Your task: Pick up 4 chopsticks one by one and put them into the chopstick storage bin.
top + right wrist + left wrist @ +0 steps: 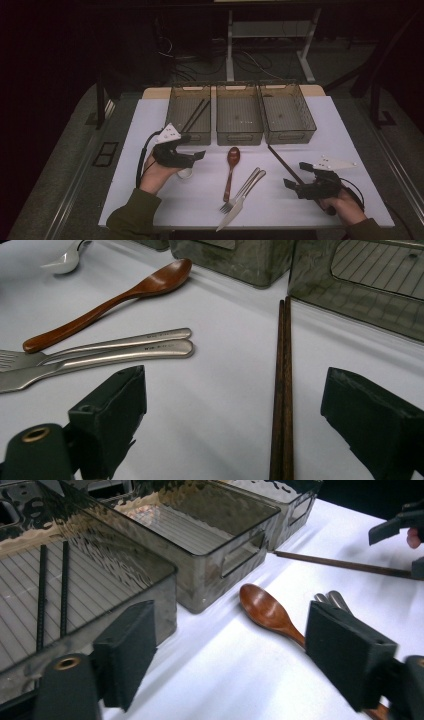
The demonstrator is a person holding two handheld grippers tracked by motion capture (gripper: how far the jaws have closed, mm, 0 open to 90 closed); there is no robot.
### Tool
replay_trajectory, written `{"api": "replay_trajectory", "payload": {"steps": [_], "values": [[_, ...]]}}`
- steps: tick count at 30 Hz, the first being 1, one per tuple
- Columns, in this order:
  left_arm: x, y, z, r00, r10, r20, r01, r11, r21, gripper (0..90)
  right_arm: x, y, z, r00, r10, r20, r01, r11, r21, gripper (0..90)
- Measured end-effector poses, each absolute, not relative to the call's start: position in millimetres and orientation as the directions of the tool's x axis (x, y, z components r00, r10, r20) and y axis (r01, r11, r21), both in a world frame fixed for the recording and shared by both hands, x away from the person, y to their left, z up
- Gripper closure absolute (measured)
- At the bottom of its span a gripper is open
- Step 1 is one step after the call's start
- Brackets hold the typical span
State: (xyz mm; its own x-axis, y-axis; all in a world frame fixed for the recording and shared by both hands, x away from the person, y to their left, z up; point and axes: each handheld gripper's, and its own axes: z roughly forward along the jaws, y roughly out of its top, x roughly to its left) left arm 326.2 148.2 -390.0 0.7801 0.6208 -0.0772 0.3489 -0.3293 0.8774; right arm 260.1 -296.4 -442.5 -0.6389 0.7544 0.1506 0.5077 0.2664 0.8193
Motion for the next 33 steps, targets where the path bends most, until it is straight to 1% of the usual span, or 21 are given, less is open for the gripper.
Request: {"api": "replay_trajectory", "payload": {"steps": [9,11,16,20,25,33], "values": [[301.5,144.9,-406.6,0.795,0.599,-0.098,0.356,-0.329,0.875,8.6,259.7,-296.8,-441.9,-0.641,0.753,0.149,0.504,0.266,0.822,10.7],[297.3,143.8,-409.6,0.801,0.592,-0.092,0.353,-0.342,0.871,4.7,259.7,-296.8,-441.9,-0.64,0.753,0.149,0.504,0.266,0.822,10.7],[287.9,141.6,-417.3,0.81,0.58,-0.094,0.355,-0.356,0.864,0.0,259.6,-296.7,-441.8,-0.639,0.754,0.148,0.504,0.266,0.822,10.7],[279.9,143.1,-422.0,0.812,0.577,-0.086,0.35,-0.365,0.863,0.0,259.4,-296.6,-441.9,-0.64,0.754,0.149,0.505,0.267,0.821,10.7],[271.0,149.3,-429.6,0.812,0.571,-0.12,0.37,-0.345,0.862,0.0,259.1,-297.1,-441.8,-0.64,0.754,0.146,0.504,0.269,0.821,10.7],[272.2,151.9,-433.0,0.812,0.571,-0.119,0.377,-0.358,0.854,0.0,259.1,-297.2,-440.1,-0.63,0.765,0.137,0.512,0.276,0.813,10.7]]}}
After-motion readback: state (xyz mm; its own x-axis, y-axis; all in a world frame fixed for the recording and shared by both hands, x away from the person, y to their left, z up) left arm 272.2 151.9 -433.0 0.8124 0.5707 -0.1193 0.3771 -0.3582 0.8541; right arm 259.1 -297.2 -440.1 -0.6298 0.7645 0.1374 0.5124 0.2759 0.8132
